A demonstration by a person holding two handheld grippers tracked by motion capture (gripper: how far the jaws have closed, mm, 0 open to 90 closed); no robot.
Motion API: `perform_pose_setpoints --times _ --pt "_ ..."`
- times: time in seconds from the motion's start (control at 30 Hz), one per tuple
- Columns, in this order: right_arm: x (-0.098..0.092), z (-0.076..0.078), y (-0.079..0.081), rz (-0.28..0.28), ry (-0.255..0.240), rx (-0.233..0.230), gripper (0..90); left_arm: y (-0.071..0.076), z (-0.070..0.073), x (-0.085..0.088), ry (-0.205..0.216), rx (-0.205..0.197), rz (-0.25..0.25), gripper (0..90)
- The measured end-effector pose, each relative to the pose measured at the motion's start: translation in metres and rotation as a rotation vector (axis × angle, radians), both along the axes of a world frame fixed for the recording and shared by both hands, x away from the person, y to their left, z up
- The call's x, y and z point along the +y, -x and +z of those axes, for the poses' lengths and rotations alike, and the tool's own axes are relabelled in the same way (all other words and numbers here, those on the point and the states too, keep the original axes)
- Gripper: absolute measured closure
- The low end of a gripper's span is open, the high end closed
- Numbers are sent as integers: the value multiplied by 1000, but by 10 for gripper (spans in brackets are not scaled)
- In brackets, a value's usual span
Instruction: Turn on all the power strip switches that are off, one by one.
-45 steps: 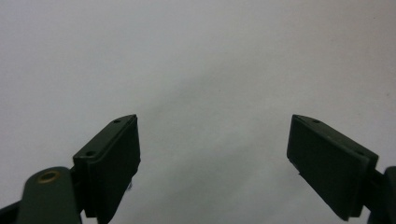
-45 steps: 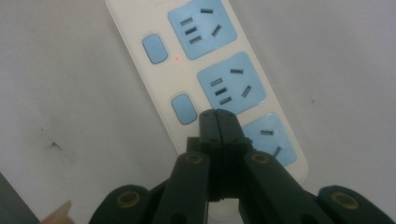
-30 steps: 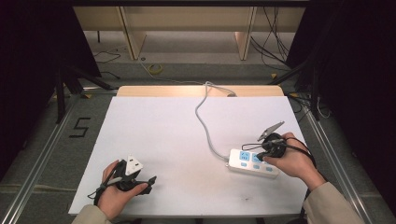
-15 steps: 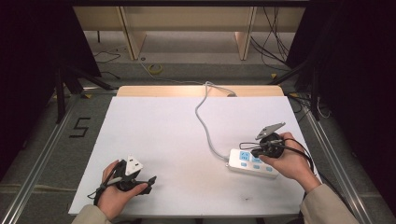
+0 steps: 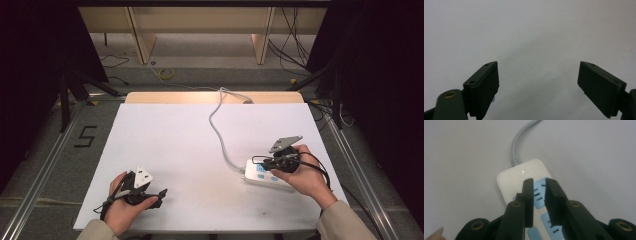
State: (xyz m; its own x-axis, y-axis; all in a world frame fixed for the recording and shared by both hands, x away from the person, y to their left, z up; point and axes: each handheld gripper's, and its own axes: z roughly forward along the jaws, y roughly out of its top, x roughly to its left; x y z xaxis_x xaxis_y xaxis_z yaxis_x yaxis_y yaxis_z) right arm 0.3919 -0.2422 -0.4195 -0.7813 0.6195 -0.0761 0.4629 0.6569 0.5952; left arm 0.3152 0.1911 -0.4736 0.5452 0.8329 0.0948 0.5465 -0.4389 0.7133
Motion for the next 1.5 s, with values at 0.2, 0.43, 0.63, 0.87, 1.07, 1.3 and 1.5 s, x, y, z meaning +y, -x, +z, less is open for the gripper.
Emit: perform_pose_setpoints --times 0.2,0.43,0.63,0.87,1.07,1.3,1.5 --pt "4 -3 2 11 -14 -17 742 0 0 0 1 0 0 172" --pt "6 -11 4 21 -30 -8 674 0 0 0 -1 0 0 172" --pt "7 -10 5 26 -46 -28 640 0 0 0 -2 -1 -1 173" --pt "7 -14 9 33 -84 -48 598 0 -1 0 -2 0 0 172" --pt "7 -20 13 36 -132 -57 531 0 -1 0 -5 1 -2 172" --pt "10 -29 22 46 -179 -91 478 -1 -1 0 -6 6 -2 172" --pt "12 -30 29 64 -204 -117 454 -1 -3 -1 -4 8 -1 172"
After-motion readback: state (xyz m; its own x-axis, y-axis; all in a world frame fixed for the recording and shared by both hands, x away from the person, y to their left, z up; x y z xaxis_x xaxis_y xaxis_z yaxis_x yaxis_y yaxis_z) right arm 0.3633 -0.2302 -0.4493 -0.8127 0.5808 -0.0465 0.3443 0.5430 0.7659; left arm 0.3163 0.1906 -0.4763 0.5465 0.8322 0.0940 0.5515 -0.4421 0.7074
